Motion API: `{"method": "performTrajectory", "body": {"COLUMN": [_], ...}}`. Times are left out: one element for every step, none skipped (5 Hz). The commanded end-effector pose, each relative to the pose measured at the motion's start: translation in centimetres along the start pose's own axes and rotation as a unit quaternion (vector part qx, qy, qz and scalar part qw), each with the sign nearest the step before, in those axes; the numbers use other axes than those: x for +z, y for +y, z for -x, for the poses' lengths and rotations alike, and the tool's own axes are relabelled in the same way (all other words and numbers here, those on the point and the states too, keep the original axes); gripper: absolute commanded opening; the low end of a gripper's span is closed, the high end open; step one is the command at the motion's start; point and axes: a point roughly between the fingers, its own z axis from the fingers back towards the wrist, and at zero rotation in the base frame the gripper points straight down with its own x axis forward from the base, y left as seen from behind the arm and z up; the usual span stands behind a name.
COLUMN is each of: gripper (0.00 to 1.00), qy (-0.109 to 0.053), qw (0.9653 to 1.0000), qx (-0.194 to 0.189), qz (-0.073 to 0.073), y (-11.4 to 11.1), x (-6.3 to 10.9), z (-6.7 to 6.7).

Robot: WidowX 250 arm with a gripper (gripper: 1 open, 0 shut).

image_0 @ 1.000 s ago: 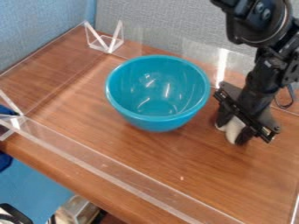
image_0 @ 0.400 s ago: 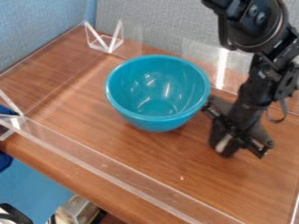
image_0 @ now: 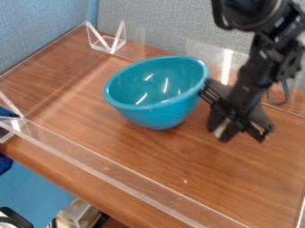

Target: Put the mushroom in the blue bowl

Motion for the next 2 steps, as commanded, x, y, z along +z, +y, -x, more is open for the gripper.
{"method": "performTrajectory", "body": {"gripper": [0.0, 0.0], "qy": [-0.034, -0.018], "qw": [0.9969, 0.9923], "qx": [0.072, 0.122], "qz": [-0.004, 0.002], "y": [4.3, 7.1], "x": [2.8, 1.5], "z": [-0.7, -0.6]}}
